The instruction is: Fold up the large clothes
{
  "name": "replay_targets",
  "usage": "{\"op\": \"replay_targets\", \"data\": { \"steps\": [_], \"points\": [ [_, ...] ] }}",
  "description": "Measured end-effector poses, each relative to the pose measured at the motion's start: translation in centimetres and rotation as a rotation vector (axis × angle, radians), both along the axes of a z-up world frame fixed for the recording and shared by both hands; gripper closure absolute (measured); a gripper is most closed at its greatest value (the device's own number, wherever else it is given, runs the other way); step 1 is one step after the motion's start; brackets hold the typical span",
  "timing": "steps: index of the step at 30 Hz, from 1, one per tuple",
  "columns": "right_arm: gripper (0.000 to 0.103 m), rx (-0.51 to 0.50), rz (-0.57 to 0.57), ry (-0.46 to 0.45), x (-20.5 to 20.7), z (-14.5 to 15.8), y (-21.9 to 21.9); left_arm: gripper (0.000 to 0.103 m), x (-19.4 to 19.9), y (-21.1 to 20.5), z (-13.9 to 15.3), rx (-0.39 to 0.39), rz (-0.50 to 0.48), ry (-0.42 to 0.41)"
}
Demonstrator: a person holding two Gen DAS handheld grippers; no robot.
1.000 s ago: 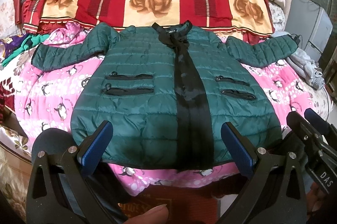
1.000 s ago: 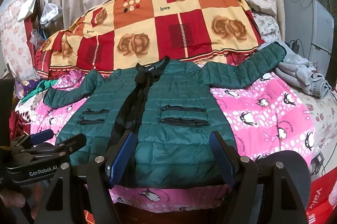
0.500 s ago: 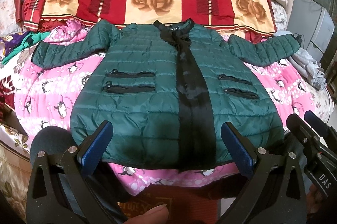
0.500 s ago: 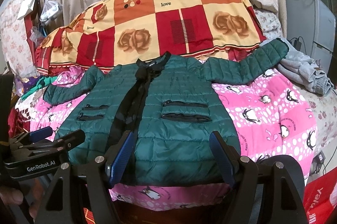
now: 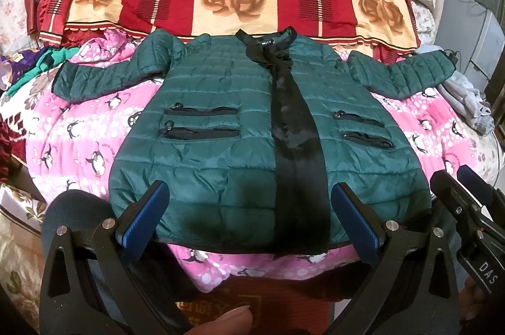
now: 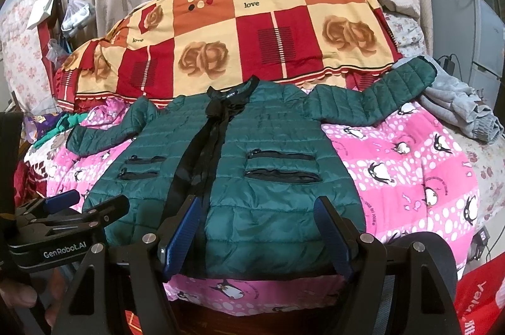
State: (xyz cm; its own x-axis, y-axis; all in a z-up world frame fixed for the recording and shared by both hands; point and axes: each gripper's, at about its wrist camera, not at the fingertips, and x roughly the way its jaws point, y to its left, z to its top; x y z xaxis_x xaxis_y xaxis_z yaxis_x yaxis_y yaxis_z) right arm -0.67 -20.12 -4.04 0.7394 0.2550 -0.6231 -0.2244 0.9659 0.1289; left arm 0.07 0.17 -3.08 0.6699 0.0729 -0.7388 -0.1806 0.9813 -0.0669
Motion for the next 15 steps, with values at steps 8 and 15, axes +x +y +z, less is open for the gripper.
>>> {"op": "replay_targets", "data": {
  "steps": [8,15],
  "points": [
    [0.032,0.005,0.02,-0.006,0.0,-0.5,1.0,0.0,0.5,0.4,-0.7,0.002,0.015,0.014],
    [0.032,0.008,-0.001,-0.007,0.0,-0.9,0.1,0.0,0.9,-0.4,-1.7,-0.006,-0.009,0.026]
  ]
}}
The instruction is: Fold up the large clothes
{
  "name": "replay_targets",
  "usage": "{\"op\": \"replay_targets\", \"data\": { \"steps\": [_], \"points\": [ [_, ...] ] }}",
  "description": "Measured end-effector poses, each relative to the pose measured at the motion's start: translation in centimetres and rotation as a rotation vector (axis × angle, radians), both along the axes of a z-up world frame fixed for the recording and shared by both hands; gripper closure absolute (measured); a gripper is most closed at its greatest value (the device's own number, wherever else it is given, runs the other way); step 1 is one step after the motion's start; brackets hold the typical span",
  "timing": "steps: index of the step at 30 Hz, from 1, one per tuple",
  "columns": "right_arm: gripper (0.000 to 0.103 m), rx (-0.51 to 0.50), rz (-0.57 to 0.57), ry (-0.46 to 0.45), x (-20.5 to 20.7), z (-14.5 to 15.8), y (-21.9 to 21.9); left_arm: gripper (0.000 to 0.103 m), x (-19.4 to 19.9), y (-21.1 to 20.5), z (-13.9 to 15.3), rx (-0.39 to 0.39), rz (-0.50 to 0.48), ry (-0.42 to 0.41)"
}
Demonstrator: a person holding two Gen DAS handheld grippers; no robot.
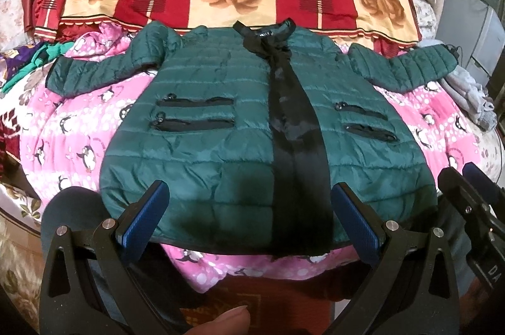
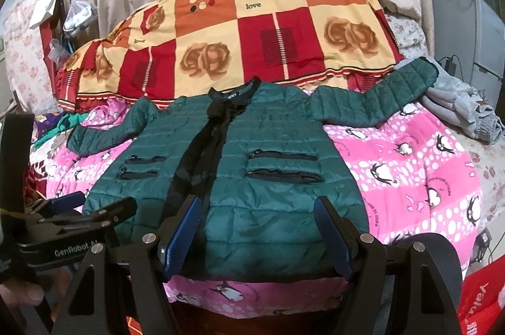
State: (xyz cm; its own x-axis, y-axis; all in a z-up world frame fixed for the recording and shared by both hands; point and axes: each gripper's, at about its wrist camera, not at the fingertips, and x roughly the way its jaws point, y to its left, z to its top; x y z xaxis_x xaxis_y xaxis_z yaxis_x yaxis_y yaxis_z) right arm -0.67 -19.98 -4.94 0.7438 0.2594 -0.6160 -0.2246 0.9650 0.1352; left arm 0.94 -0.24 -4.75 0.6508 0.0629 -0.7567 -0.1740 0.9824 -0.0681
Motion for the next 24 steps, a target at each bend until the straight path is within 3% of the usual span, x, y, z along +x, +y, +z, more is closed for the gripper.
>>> {"op": "replay_targets", "data": {
  "steps": [6,24],
  "points": [
    [0.032,-0.017,0.034,-0.011,-0.16,-0.44,0.7,0.0,-0.09,-0.48,-0.21,0.063,-0.003,-0.042],
    [0.032,-0.027,0.013,0.01,-0.13,-0.55,0.4,0.0,0.1,-0.25,-0.62,0.053,0.003,0.02]
  ]
}}
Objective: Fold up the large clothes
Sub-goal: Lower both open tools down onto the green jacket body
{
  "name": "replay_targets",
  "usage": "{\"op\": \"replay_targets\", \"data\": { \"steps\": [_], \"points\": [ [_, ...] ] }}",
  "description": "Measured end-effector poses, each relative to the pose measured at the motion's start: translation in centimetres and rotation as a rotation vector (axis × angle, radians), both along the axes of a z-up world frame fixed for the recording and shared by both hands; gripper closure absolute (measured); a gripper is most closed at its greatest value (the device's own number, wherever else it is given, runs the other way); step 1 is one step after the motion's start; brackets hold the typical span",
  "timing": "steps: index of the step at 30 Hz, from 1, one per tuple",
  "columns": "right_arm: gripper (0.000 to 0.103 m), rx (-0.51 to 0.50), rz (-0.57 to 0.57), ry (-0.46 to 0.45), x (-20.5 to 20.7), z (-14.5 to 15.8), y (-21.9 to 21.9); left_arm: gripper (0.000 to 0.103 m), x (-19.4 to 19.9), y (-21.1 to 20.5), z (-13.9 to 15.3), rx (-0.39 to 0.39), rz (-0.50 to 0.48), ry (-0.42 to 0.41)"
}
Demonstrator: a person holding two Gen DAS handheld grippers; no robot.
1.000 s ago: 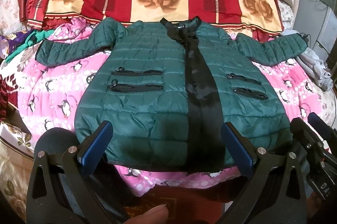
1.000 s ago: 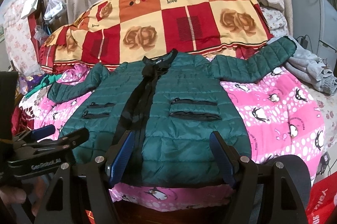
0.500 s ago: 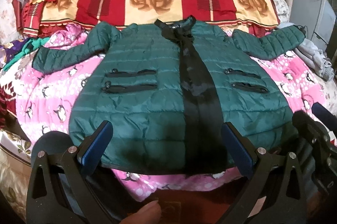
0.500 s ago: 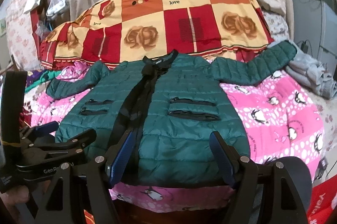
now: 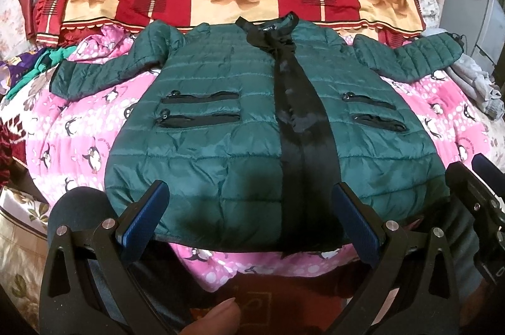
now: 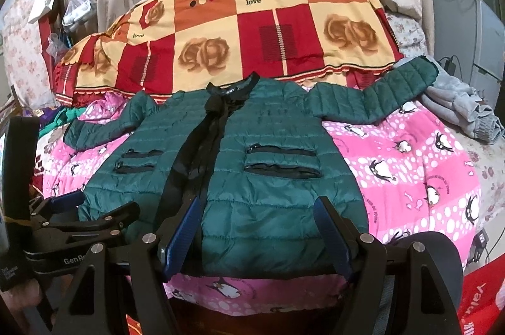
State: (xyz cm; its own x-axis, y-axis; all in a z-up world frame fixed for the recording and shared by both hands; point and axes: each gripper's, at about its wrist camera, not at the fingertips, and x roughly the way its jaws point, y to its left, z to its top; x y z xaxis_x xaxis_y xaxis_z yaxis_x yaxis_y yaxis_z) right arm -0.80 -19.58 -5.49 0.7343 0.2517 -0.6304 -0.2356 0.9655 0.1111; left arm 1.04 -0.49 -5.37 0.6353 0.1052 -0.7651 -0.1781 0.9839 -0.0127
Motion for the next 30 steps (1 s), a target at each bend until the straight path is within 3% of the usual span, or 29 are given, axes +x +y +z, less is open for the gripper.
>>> {"op": "replay_targets", "data": {
  "steps": [12,22,30],
  "points": [
    [0.032,-0.011,0.008,0.002,1.6,0.1,0.2,0.0,1.9,0.7,0.9,0.008,-0.003,-0.008],
    [0.032,-0.027,-0.008,0.017,9.0,1.1,0.1,0.0,7.9,2.7,2.4,-0.01,-0.003,-0.021],
    [0.032,-0.057,0.031,0.008,14.4,2.1,2.1,0.0,12.9,6.3,2.8,-0.026,0.05,-0.022]
  ]
}}
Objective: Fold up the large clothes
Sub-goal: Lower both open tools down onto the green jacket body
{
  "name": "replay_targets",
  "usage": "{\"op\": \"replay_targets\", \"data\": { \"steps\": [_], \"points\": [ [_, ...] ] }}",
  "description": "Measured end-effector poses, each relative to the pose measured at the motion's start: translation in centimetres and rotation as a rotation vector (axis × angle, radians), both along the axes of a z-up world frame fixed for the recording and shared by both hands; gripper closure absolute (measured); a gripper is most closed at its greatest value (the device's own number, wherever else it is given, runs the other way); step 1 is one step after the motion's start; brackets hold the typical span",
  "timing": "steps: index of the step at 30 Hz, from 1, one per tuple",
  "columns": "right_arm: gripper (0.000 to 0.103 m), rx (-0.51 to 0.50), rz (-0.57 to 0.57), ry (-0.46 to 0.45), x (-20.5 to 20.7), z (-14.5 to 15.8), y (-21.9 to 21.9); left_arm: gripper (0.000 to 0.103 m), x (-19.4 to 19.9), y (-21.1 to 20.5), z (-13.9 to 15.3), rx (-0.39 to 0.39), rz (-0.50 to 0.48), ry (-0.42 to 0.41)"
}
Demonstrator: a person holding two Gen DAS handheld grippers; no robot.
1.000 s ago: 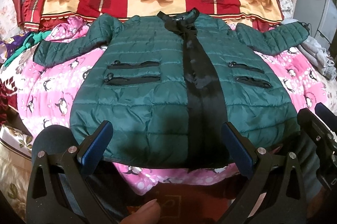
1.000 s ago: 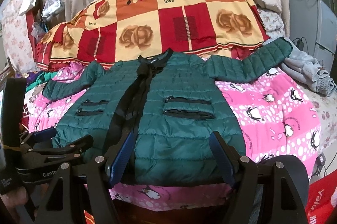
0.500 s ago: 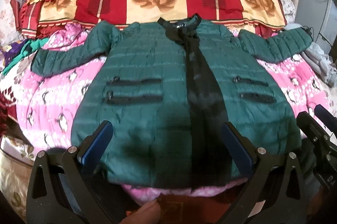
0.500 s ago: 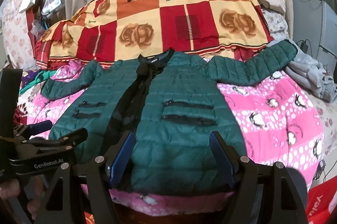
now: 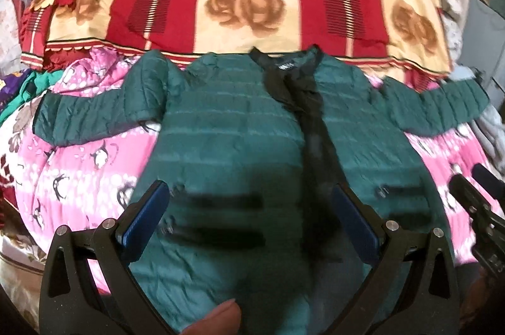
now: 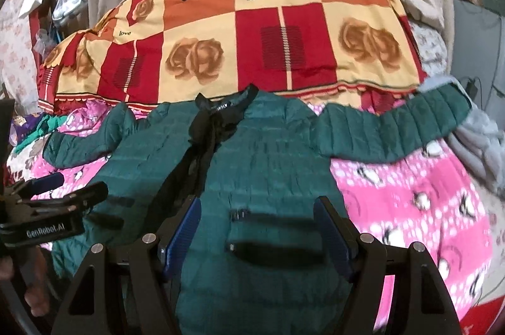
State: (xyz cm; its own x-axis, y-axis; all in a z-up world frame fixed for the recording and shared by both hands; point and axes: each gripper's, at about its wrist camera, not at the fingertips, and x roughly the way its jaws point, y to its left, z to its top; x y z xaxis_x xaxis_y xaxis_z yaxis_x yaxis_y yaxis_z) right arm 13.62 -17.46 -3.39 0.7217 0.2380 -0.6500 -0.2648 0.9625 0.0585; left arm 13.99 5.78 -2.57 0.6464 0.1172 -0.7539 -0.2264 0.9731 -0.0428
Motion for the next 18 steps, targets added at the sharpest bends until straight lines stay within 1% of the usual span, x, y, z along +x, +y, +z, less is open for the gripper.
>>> {"op": "replay_targets", "data": {
  "steps": [3,8,11,13,15,16,17,18],
  "points": [
    [0.032,-0.013,0.016,0.001,2.0,0.0,0.9,0.0,2.2,1.5,-0.8,0.009,0.03,0.024],
    [0.032,-0.048,0.057,0.028,6.1,-0.9,2.5,0.0,5.2,3.3,-2.5,0.014,0.032,0.032],
    [0.032,-0.082,0.093,0.02,8.2,-2.1,3.6,0.0,6.8,4.2,-3.9,0.005,0.018,0.013],
    [0.032,-0.087,0.1,-0.003,9.0,-3.1,3.9,0.0,8.3,4.9,-5.4,0.009,0.012,0.005],
    [0.032,-0.075,0.1,-0.029,9.5,-4.7,3.9,0.0,9.4,5.4,-7.0,0.027,0.028,0.046],
    [0.032,-0.077,0.099,-0.019,9.8,-5.5,4.1,0.0,10.0,5.9,-7.9,0.009,0.039,0.079],
    [0.032,-0.087,0.089,0.025,10.3,-6.4,4.3,0.0,10.2,6.2,-8.4,-0.016,0.047,0.097],
    [0.032,-0.068,0.088,0.083,11.0,-7.3,4.5,0.0,10.5,6.4,-9.0,-0.04,0.056,0.116]
  ]
}}
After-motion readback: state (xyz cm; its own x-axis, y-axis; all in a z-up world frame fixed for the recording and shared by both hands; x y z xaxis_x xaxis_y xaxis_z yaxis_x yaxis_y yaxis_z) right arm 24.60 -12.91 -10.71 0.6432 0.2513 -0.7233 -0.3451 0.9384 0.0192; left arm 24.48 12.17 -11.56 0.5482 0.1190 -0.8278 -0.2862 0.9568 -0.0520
